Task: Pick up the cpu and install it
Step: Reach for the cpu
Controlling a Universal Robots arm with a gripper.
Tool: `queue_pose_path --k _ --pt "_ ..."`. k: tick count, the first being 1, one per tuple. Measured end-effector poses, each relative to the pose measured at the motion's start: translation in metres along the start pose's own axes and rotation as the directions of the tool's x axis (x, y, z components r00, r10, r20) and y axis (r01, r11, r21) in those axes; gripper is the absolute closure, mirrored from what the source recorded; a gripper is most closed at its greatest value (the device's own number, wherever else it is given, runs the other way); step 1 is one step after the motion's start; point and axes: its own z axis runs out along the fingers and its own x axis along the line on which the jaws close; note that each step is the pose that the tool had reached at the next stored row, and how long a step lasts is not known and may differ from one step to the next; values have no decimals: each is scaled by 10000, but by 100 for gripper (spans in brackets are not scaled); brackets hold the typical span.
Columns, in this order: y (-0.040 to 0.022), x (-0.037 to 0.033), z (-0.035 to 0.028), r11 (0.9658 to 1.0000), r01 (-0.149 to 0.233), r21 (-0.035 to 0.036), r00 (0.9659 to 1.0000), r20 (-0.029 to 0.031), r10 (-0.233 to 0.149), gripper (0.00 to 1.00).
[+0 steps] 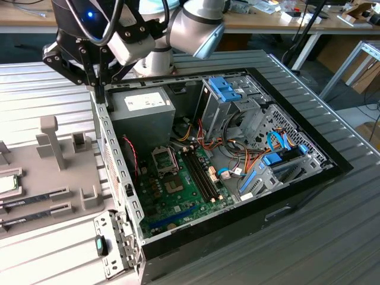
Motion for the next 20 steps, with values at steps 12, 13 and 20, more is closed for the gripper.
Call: queue_pose_path --k 12,13,20 --pt "-9 125 -3 10000 0 0 10000 0 0 89" --pt "-11 140 -4 10000 0 0 10000 0 0 89" --pt "-16 212 -6 10000 0 0 10000 0 0 89"
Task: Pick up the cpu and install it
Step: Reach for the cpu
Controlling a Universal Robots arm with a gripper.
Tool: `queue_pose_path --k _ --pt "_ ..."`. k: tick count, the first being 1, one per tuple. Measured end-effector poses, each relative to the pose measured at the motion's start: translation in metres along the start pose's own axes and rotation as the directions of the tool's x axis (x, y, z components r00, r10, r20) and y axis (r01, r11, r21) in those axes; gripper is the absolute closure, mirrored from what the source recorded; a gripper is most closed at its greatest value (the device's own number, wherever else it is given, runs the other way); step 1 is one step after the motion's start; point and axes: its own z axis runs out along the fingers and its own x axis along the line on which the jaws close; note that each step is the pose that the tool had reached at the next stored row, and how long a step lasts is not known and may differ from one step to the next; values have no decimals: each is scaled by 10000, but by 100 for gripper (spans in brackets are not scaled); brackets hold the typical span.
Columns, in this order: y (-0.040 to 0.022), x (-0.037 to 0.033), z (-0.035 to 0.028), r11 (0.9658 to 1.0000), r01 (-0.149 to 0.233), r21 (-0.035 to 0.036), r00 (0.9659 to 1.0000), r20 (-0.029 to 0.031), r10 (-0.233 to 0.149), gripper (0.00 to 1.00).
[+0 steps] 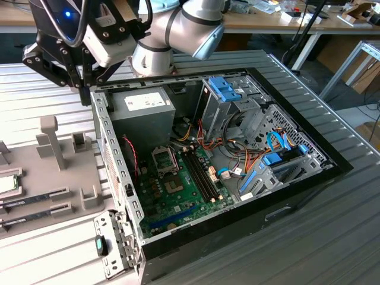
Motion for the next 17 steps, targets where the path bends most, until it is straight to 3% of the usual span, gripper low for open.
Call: queue_pose_path --k 17 --pt "-13 178 -4 10000 0 0 10000 0 0 89"
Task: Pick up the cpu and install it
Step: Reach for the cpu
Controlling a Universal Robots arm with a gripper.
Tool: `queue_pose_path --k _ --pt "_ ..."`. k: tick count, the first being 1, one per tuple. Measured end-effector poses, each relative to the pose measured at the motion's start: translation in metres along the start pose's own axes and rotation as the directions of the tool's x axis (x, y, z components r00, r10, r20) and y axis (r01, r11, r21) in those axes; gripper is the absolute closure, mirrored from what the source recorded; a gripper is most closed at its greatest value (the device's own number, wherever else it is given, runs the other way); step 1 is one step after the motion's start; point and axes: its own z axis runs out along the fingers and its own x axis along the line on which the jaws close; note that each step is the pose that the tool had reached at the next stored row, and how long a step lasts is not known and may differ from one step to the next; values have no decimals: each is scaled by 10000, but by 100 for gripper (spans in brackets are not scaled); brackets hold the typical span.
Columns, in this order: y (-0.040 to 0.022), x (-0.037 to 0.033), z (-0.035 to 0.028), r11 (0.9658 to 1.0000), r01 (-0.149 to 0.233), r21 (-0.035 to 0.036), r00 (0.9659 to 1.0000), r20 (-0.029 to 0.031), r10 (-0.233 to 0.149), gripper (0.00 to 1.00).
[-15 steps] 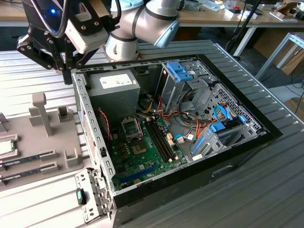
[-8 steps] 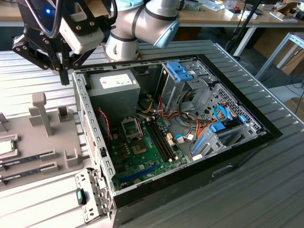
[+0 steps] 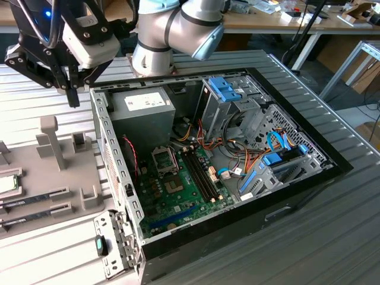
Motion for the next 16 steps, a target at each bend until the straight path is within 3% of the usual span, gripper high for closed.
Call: queue_pose_path --k 16 --pt "-15 203 -6 10000 0 1 10000 0 0 89"
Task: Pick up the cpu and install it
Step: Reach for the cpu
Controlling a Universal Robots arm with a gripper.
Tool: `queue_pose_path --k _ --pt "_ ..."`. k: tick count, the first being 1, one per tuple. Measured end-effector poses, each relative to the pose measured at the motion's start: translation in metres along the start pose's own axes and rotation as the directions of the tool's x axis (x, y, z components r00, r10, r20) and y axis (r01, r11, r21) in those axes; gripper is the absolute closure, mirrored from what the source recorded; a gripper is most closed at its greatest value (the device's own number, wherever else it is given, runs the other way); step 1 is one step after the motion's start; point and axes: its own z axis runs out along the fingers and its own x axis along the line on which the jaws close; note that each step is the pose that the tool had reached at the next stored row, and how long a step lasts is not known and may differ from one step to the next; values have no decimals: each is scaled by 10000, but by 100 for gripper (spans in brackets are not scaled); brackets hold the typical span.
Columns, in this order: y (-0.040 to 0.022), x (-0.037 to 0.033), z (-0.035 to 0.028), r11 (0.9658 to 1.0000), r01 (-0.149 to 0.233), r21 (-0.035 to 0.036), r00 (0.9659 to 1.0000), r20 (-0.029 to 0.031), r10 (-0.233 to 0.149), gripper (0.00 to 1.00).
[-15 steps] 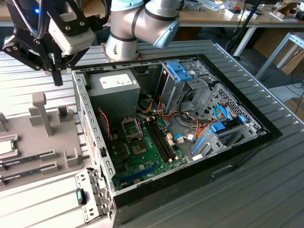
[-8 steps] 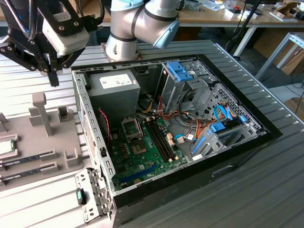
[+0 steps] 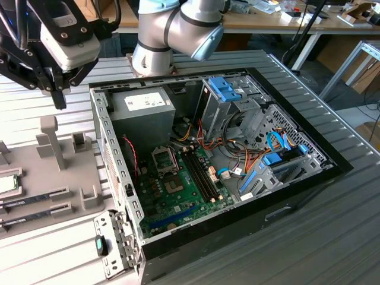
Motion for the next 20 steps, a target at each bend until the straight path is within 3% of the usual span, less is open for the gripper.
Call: queue_pose_path --k 20 --pt "-18 234 -6 10000 0 0 10000 1 0 89"
